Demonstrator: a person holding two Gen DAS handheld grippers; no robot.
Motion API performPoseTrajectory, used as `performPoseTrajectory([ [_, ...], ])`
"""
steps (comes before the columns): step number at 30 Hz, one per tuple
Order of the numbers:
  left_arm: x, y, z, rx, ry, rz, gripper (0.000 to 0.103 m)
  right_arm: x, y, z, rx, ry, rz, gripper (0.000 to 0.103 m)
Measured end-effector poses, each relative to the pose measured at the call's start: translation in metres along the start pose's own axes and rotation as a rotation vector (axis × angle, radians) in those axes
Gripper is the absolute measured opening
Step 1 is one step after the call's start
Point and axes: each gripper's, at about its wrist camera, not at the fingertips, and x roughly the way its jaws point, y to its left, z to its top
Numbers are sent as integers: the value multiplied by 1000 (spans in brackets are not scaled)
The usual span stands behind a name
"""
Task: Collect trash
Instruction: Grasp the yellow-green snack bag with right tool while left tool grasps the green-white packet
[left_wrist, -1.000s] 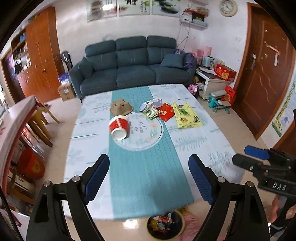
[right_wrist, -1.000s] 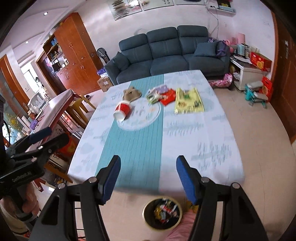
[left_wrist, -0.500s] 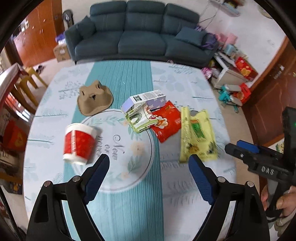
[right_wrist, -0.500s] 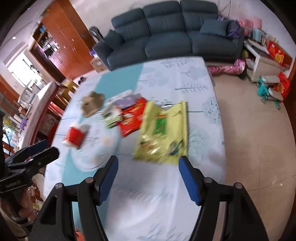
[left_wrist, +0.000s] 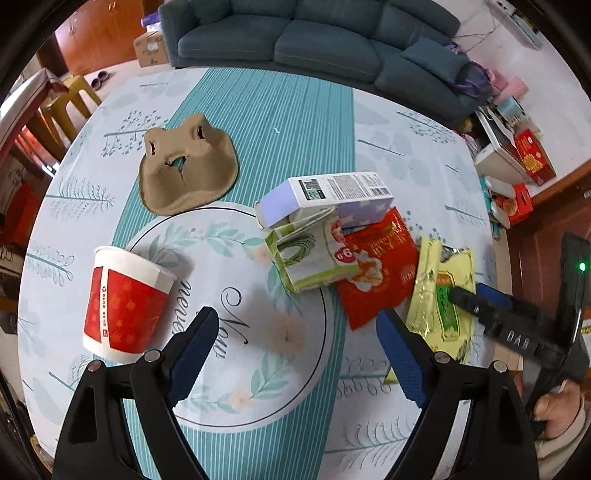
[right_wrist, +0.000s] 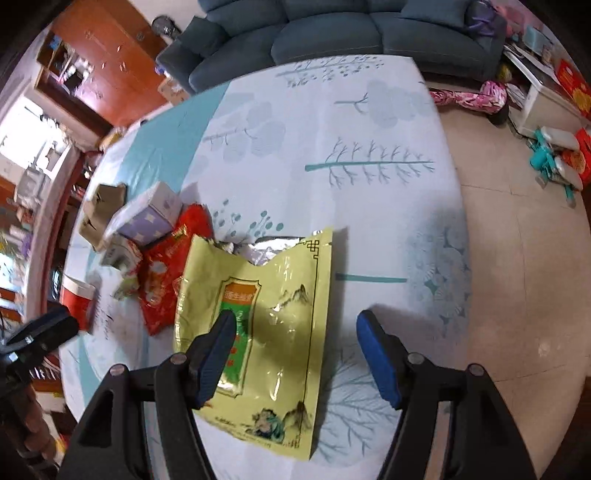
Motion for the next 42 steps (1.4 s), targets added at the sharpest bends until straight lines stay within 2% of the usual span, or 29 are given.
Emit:
performPoseTrajectory([
  [3, 5, 0, 4, -11, 6, 5, 86, 2, 11, -2, -68, -5, -46, 61],
  [5, 8, -1, 8, -15, 11, 5, 86, 2, 18, -3, -117, -10, -77, 38],
  [7, 12, -2, 12, -12, 20, 1, 86, 3, 23, -5, -153, -8, -92, 27],
  [9, 16, -2, 16, -4, 28, 4, 86, 4, 26, -6, -166, -8, -62, 14],
  [13, 23, -6, 26, 45, 44, 19, 86, -2, 30, -9, -177, -30, -22, 3],
  [17, 28, -15, 35, 157, 74, 20, 86, -13, 23, -7, -128, -57, 45, 2],
  [22, 29, -28, 40, 325, 67, 47, 86, -26, 8, 2, -60, -87, 112, 2],
  [25, 36, -39, 39, 436, 77, 84, 86, -28, 0, 5, -31, -90, 130, 2],
  [27, 39, -46, 37, 496, 86, 80, 86, -28, -5, 7, -8, -94, 141, 2],
  [30, 49, -54, 37, 574, 90, 116, 86, -26, -10, 10, 11, -100, 149, 2],
  [32, 57, -55, 37, 584, 112, 131, 85, -24, -10, 10, 10, -99, 149, 2],
  [34, 66, -57, 41, 593, 133, 143, 67, -21, -10, 10, 9, -94, 152, 2],
  [36, 72, -58, 44, 594, 153, 141, 62, -19, -11, 8, 14, -91, 158, 2],
  [38, 74, -59, 48, 592, 149, 142, 60, -18, -12, 7, 19, -90, 165, 2],
  [42, 72, -59, 52, 576, 142, 118, 44, -17, -12, 4, 19, -89, 174, 2],
])
